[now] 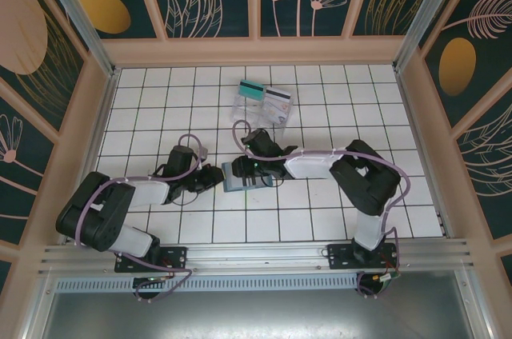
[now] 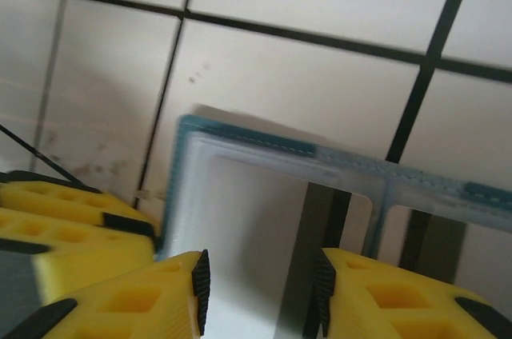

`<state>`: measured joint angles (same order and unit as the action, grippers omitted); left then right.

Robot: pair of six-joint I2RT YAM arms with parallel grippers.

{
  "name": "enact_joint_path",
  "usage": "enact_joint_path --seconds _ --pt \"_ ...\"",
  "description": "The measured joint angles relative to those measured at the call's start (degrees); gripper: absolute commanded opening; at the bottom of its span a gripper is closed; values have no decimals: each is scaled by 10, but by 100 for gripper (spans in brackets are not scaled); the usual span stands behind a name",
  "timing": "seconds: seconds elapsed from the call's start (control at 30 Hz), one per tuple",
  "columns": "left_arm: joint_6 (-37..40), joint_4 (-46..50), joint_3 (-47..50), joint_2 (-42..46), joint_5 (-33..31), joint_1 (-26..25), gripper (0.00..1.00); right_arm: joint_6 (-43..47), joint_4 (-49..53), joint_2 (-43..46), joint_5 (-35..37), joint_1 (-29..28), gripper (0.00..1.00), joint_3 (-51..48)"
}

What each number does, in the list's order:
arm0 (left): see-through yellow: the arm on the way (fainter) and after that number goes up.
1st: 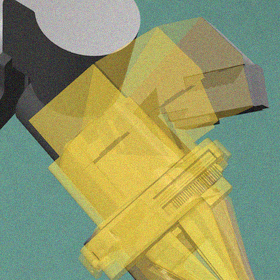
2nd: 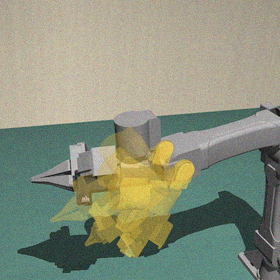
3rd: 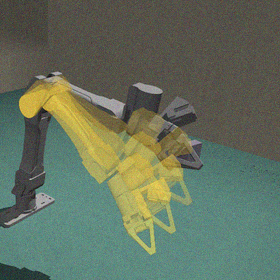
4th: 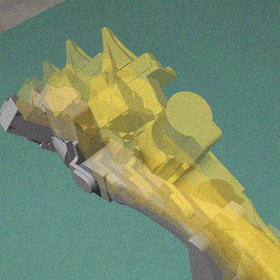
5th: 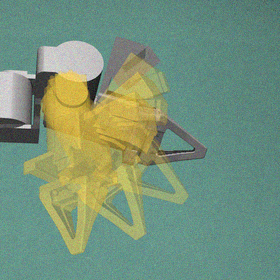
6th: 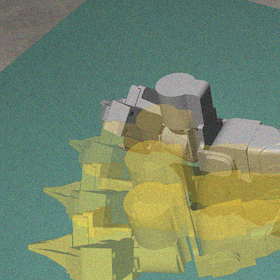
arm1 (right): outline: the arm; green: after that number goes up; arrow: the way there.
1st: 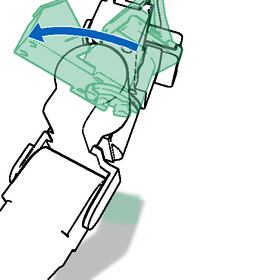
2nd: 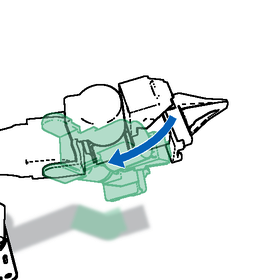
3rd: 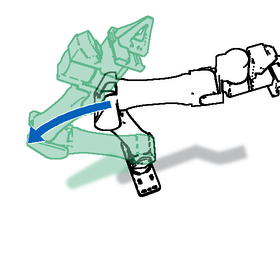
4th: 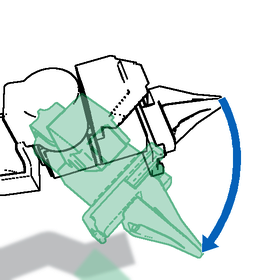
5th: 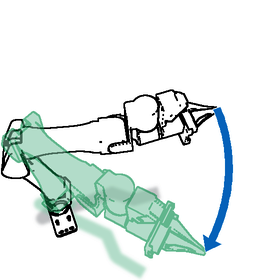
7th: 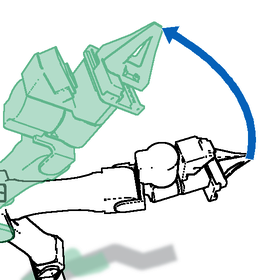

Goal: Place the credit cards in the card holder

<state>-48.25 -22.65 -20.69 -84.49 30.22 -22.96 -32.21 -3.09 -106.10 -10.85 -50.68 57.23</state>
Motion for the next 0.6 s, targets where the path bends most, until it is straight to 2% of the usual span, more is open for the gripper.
enact_joint_path --seconds 0.33,0.6 --pt "-68 -116 30 -33 51 0 27 0 -23 -2 -10 2 42 -8" --pt "-115 -172 36 -42 78 0 26 2 -39 -2 -13 4 43 -15"
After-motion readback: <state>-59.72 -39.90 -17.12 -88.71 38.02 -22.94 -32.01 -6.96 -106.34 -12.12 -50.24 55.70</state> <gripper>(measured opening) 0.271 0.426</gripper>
